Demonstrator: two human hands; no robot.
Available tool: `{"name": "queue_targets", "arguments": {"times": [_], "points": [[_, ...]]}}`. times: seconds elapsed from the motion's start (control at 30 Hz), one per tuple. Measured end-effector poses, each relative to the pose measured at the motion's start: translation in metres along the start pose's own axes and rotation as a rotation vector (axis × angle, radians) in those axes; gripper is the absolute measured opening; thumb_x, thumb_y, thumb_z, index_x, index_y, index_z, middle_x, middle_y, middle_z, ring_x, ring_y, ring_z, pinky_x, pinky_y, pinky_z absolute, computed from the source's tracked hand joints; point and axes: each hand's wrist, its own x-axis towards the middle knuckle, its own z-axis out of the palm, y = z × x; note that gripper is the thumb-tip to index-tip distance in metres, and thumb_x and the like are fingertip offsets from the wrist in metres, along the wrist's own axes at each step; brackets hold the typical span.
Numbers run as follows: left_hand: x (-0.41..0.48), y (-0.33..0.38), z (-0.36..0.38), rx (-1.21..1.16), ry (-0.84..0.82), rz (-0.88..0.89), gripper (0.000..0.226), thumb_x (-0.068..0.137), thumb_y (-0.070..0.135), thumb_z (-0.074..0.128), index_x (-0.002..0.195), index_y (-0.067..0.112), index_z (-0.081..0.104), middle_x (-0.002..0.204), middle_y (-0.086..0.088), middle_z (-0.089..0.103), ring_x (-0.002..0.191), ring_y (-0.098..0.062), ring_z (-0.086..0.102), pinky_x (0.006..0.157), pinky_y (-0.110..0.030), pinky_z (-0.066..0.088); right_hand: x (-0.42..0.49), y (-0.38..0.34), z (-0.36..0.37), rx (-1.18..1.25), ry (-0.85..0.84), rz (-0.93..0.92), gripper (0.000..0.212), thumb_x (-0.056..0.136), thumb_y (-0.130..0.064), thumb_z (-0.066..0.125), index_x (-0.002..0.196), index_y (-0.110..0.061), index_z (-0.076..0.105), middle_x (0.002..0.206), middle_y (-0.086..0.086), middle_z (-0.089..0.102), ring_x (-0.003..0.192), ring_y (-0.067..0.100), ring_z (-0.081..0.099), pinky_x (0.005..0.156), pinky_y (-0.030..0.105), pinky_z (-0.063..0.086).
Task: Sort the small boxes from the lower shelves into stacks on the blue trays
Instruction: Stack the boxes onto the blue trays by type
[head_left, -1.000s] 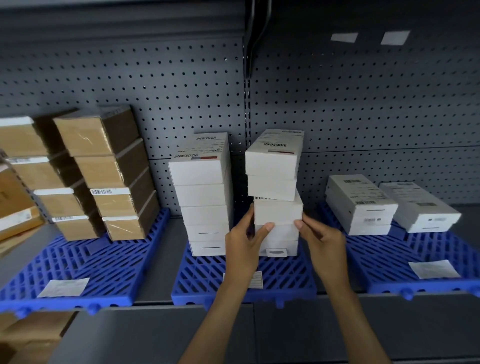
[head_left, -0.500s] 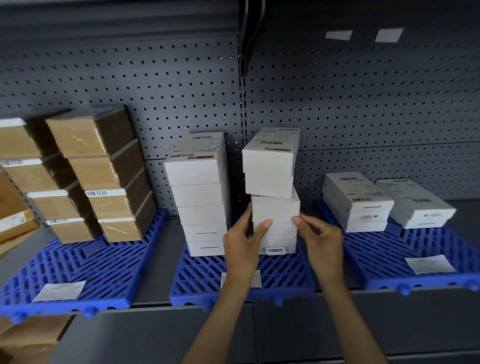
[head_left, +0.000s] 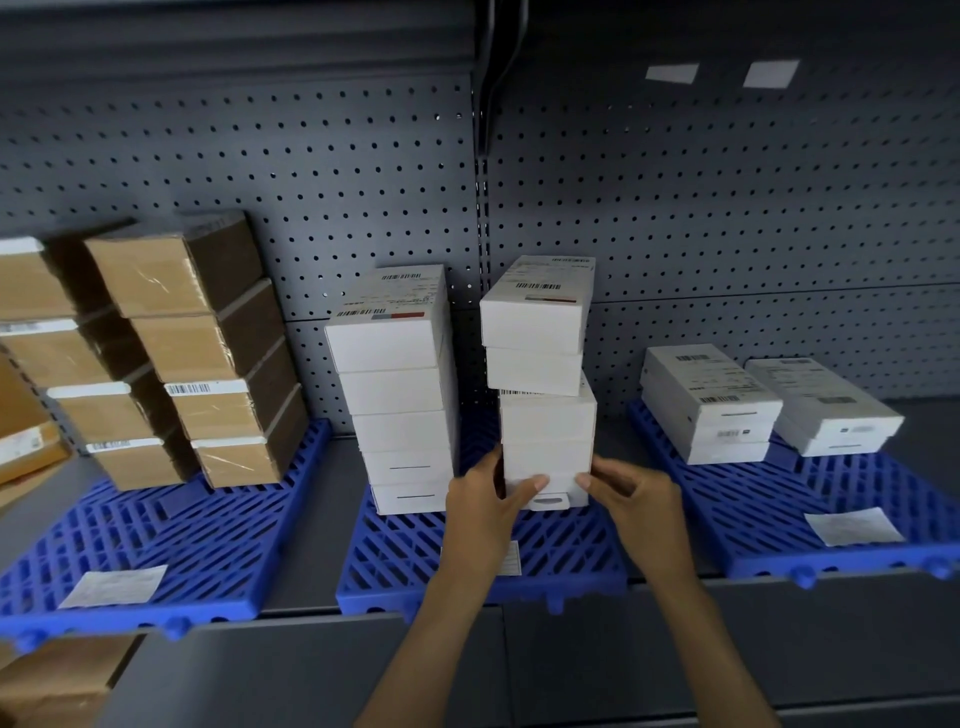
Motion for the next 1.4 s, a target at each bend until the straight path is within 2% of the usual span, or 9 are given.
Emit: {"name": "queue_targets", "arguments": {"times": [0.2,0.33,0.43,0.5,0.57,0.67,0.8,1.0,1.4], "points": [[0.002,-0.001,0.002,-0.026,0.003,-0.034,0.045,0.084,0.044,0.079,0.114,0.011,0.071,0.095,0.005,0.077,0.082,0.001,0.069,0.071,-0.017,0.056,-0.001,0.000,0.002,-0.063,0.025,0.002,0.025,0.086,-0.014,0.078,0.111,-0.018,0.078,0.097,-0.020,0.074,0.089,-0.005,0.071,0.080,0.014,0.056],[0.000,-0.003,0.004,-0.045,0.030,-0.030,0.047,0.084,0.045,0.078,0.116,0.012,0.070,0.097,0.006,0.077,0.083,0.001,0.070,0.072,-0.018,0.057,-0.002,-0.002,0.002,-0.074,0.037,-0.004,0.020,0.086,-0.014,0.078,0.105,-0.020,0.080,0.093,-0.021,0.074,0.085,-0.003,0.072,0.078,0.023,0.060],[-0.001,0.001,0.004,-0.065,0.014,-0.024,0.053,0.084,0.048,0.078,0.123,0.014,0.068,0.105,0.008,0.075,0.095,-0.005,0.071,0.078,-0.017,0.057,0.001,-0.004,-0.004,-0.069,-0.009,-0.002,0.017,0.086,-0.016,0.078,0.103,-0.021,0.080,0.092,-0.018,0.076,0.085,0.000,0.073,0.078,0.031,0.061],[-0.004,0.005,0.002,-0.107,-0.012,-0.027,0.078,0.080,0.059,0.076,0.142,0.017,0.055,0.119,0.010,0.071,0.108,-0.003,0.067,0.087,-0.015,0.054,0.006,-0.009,-0.011,-0.035,-0.055,0.026,0.026,0.084,-0.024,0.079,0.109,-0.018,0.079,0.100,-0.014,0.077,0.093,0.003,0.073,0.083,0.026,0.060],[-0.004,0.011,-0.001,-0.172,-0.013,-0.047,0.110,0.075,0.070,0.074,0.160,0.019,0.026,0.140,0.010,0.060,0.126,-0.004,0.057,0.102,-0.021,0.050,0.012,-0.018,-0.018,0.062,-0.038,0.062,0.045,0.082,-0.029,0.080,0.124,-0.016,0.073,0.116,-0.009,0.074,0.105,0.001,0.070,0.088,0.015,0.055],[0.001,0.031,-0.008,-0.304,0.045,-0.021,0.113,0.080,0.064,0.074,0.163,0.028,0.007,0.160,0.013,0.035,0.146,-0.004,0.036,0.119,-0.028,0.035,0.024,-0.038,-0.021,0.167,0.023,0.055,0.055,0.086,-0.029,0.079,0.138,-0.021,0.062,0.130,-0.014,0.066,0.116,-0.006,0.063,0.090,0.006,0.048],[0.022,0.049,-0.015,-0.397,0.138,0.039,0.103,0.084,0.061,0.073,0.162,0.031,0.013,0.163,0.020,0.027,0.149,0.000,0.028,0.123,-0.033,0.029,0.040,-0.059,-0.010,0.252,0.000,-0.022,0.061,0.091,-0.032,0.074,0.148,-0.023,0.052,0.144,-0.015,0.057,0.128,-0.005,0.054,0.096,0.012,0.049],[0.029,0.052,-0.013,-0.435,0.138,0.107,0.057,0.095,0.034,0.071,0.147,0.023,0.051,0.136,0.014,0.064,0.129,-0.003,0.057,0.110,-0.038,0.049,0.046,-0.060,0.004,0.211,-0.004,-0.076,0.053,0.094,-0.032,0.069,0.145,-0.022,0.055,0.138,-0.010,0.064,0.123,0.001,0.061,0.101,0.032,0.055],[0.015,0.058,-0.004,-0.553,0.356,0.088,0.040,0.086,0.022,0.080,0.124,0.012,0.070,0.117,0.008,0.075,0.112,-0.007,0.069,0.096,-0.026,0.056,0.040,-0.061,0.003,0.277,0.102,-0.068,0.037,0.094,-0.022,0.070,0.130,-0.019,0.068,0.117,-0.019,0.072,0.113,0.002,0.068,0.093,0.021,0.055]]}}
